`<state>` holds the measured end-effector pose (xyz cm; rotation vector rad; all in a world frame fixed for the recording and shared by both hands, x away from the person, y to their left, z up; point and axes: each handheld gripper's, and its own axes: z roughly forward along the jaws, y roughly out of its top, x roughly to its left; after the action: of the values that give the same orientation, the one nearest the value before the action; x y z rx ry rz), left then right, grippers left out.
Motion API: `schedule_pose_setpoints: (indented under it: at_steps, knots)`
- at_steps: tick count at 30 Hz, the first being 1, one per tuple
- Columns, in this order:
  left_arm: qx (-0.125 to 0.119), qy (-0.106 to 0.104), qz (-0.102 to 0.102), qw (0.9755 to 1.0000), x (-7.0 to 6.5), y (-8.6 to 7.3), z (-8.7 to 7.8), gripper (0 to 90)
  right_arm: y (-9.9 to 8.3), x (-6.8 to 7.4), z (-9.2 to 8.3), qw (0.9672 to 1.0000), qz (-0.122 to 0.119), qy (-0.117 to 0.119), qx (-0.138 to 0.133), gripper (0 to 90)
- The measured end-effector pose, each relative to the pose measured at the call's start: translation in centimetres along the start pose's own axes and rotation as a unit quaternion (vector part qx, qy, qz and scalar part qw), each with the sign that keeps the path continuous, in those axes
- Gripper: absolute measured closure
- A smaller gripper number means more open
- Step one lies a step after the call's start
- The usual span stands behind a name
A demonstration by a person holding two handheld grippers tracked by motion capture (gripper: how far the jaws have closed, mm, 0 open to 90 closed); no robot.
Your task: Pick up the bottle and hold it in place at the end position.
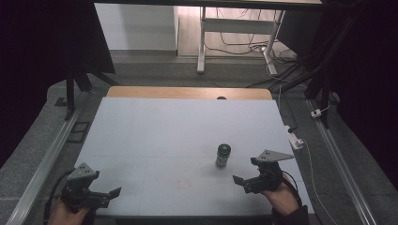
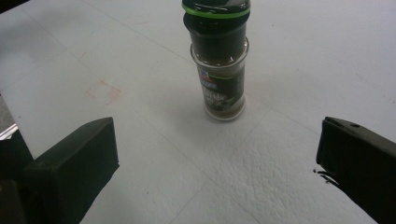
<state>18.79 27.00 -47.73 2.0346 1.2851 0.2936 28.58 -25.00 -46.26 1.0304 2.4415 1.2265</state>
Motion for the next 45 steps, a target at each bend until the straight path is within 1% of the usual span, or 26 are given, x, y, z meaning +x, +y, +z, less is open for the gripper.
schedule_pose_setpoints:
  at_steps: [4,8,11,17,19,25,34,40,42,45]
  knots:
    - [0.001,0.000,0.000,1.0000,0.0,0.0,0.0,0.0,0.3,0.0,0.8,0.9999,-0.008,0.003,0.008,0.0]
    - [0.001,0.000,-0.001,1.0000,0.0,0.0,0.0,0.0,0.6,-0.2,1.4,0.9999,-0.008,0.006,0.013,0.0]
    - [0.001,-0.001,-0.001,1.0000,0.0,0.0,0.0,0.0,0.8,-0.4,2.2,0.9997,-0.012,-0.001,0.022,0.0]
    - [0.001,-0.002,-0.001,1.0000,0.0,0.0,0.1,0.0,1.1,-0.6,3.2,0.9995,-0.015,0.000,0.028,0.0]
    - [0.001,-0.002,-0.002,1.0000,0.1,0.0,0.1,0.0,1.2,-0.8,3.8,0.9994,-0.017,0.000,0.030,0.0]
    - [0.002,-0.003,-0.002,1.0000,0.1,0.0,0.1,0.0,1.4,-1.2,5.0,0.9991,-0.018,0.002,0.038,0.0]
    - [0.002,-0.003,-0.003,1.0000,0.1,0.0,0.1,0.0,1.5,-1.4,7.3,0.9976,-0.037,0.000,0.059,0.0]
    - [0.001,-0.004,-0.003,1.0000,0.1,0.0,0.0,0.0,1.8,-1.5,8.2,0.9977,-0.039,0.003,0.055,0.0]
    - [0.001,-0.004,-0.003,1.0000,0.1,0.0,0.0,0.0,1.9,-1.6,8.4,0.9974,-0.045,0.001,0.056,3.1]
    - [0.002,-0.004,-0.003,1.0000,0.1,0.0,0.1,0.0,2.0,-1.8,8.4,0.9976,-0.045,0.002,0.052,11.1]
